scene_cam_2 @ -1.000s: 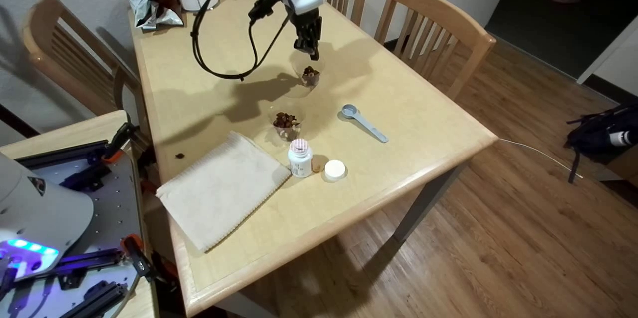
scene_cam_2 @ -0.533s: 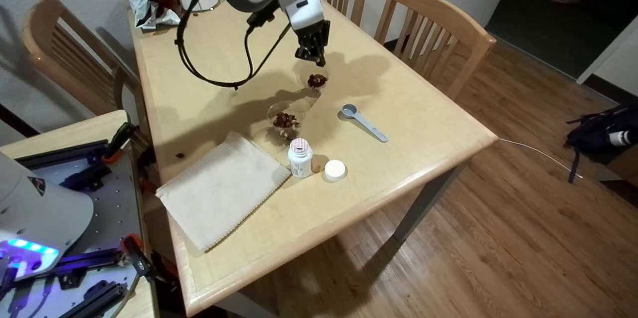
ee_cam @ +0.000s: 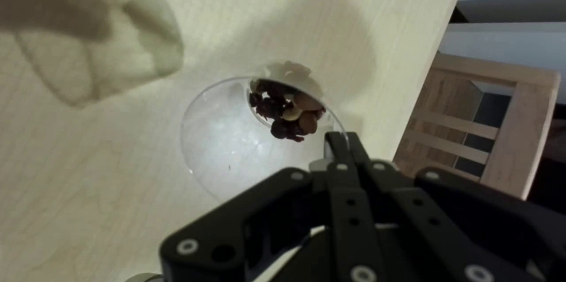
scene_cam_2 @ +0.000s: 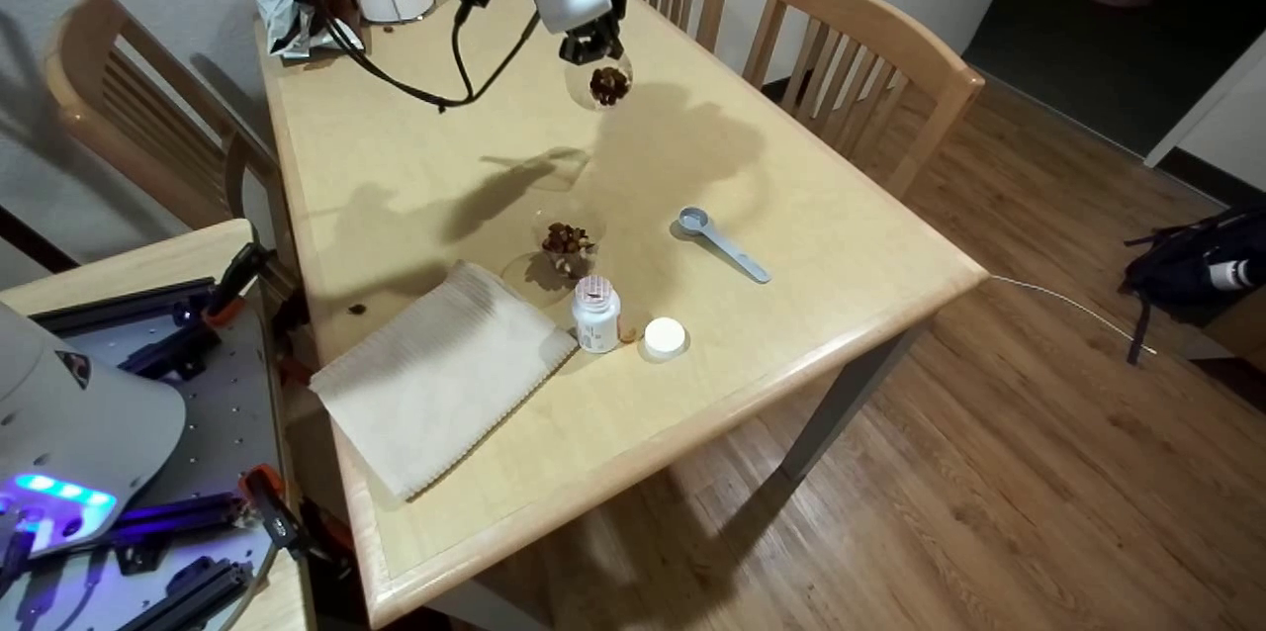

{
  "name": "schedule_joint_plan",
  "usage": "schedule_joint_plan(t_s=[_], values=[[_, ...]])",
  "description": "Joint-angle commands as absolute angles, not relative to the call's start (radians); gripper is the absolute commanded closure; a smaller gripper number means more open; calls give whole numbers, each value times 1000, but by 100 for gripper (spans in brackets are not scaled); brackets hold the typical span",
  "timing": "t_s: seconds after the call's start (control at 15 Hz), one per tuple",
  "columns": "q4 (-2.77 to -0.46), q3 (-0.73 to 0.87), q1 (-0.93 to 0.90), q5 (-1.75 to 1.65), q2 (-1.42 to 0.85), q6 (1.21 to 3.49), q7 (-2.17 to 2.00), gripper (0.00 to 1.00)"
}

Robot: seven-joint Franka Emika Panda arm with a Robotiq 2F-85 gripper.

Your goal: Take the grey measuring spoon out of the cup on the left, pour the contents in the cup on the left into the cup on the right

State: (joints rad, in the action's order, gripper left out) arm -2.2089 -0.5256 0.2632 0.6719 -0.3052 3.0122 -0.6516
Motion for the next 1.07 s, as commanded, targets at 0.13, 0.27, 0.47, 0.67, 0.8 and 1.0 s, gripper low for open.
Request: schedule_joint_plan(t_s=[0.13, 0.27, 0.47, 0.67, 0.8, 1.0], values=[[-2296, -680, 493, 874, -215, 2904, -383, 100], [-2319, -677, 529, 887, -198, 2848, -332, 100], [-2333, -706, 598, 1003, -184, 2796, -196, 100], [-2340, -745, 657, 1210, -155, 2748, -36, 100], [-2363, -753, 684, 1358, -123, 2712, 60, 100], [-2425, -735, 693, 1435, -72, 2662, 106, 100]])
